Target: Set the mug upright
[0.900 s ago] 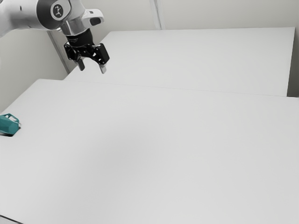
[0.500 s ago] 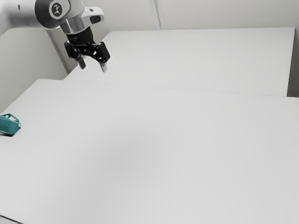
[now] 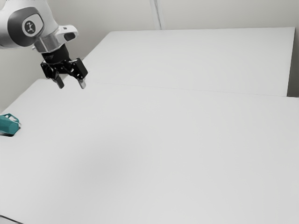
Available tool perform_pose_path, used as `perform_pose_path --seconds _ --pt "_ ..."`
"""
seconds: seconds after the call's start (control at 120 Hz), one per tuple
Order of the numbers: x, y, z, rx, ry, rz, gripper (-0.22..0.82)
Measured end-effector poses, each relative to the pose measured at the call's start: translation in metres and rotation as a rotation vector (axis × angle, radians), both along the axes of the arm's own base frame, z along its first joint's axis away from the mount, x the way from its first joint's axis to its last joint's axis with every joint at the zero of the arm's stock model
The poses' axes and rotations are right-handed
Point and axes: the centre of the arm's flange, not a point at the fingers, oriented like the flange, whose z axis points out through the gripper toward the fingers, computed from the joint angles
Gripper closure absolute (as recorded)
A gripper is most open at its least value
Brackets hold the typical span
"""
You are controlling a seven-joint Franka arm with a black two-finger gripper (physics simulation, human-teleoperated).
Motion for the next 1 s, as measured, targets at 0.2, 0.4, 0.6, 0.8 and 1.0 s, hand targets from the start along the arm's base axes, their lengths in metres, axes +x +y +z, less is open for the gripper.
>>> perform_pose_path --seconds 0.2,0.4,0.6,0.8,1.0 --pt "-0.029 0.056 -0.015 -0.057 -0.041 0.018 0.0" --pt "-0.054 0.125 -0.042 -0.11 -0.076 0.025 0.0" --pt "-0.077 0.177 -0.071 -0.132 -0.101 0.017 0.0" --pt "-0.107 0.236 -0.081 -0.155 -0.153 0.044 0.0" --pt "-0.15 0.301 -0.086 -0.173 -0.217 0.099 0.0"
